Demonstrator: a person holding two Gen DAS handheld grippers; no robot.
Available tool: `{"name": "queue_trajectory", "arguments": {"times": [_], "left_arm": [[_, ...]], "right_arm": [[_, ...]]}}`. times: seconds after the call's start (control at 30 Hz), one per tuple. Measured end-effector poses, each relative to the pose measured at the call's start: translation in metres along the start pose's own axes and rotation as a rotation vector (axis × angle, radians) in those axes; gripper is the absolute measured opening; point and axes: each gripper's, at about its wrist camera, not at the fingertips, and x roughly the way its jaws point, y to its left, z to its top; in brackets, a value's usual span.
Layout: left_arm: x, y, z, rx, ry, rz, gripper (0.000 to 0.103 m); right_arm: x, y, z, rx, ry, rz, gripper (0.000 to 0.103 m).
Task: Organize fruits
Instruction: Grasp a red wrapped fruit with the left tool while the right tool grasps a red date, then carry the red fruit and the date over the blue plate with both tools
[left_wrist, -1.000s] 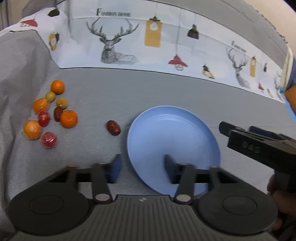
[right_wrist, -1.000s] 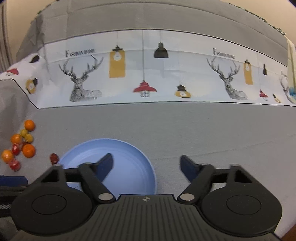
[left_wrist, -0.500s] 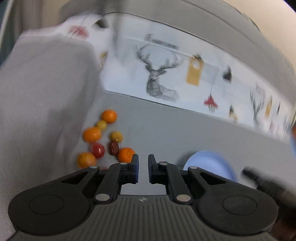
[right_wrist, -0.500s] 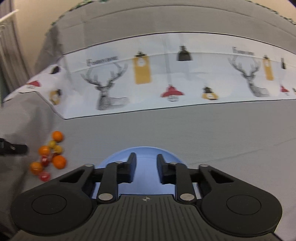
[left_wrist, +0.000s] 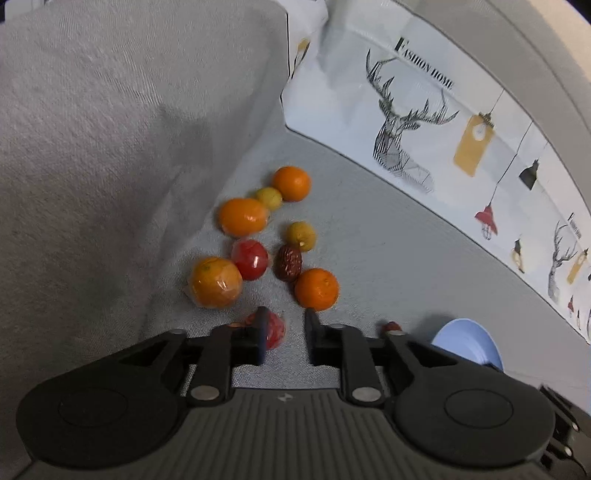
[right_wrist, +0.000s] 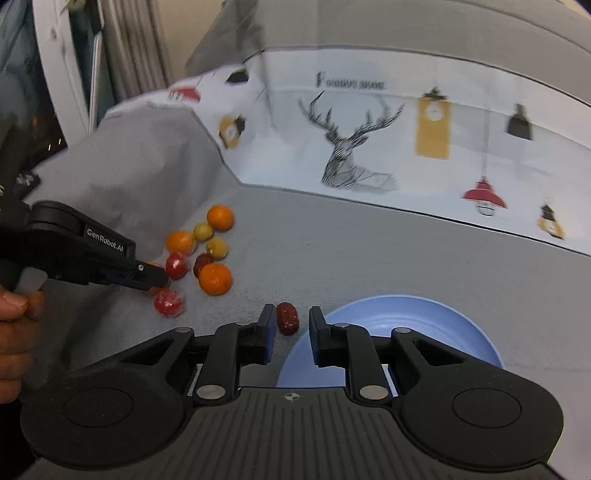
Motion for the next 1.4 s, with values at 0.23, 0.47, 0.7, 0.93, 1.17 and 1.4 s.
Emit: {"name": "queue_trajectory", "arguments": {"times": [0.23,0.47,0.7,0.93,1.17,1.4], "left_arm": [[0.011,0.001,-0.002,0.013,0.011,0.053,0.043],[0.026,0.001,-0.001,0.017,0.063,0.079,0.052],[0.035,-0.006,-0.005,0.069,0.091,0.115,0.050],[0.018,-0.029,-0.011,0.174,0.042,0.098,0.033],[-0.019,-0.060,-0.019,0.221,-0.019,0.037,0.033],[-0.046,-0.114,-0.052,0.351,-0.054,-0.074,0.033]], "right_arm": [[0.053,0.003,0.011,-0.052,0.066,0.004,0.049],[0.099,0.012,0.007,-0.153,0.144,-0.025,0.048],[0.106,0.016,0.000,-0.187,0.163,0.006,0.021],[0.059,0.005,0.015,-0.089,0.096,0.053,0.021],[-0.029,-0.025,0.029,0.065,0.010,0.020,0.022],[-0.040,-0.079,-0.032,0.384,0.087,-0.082,0.021]]}}
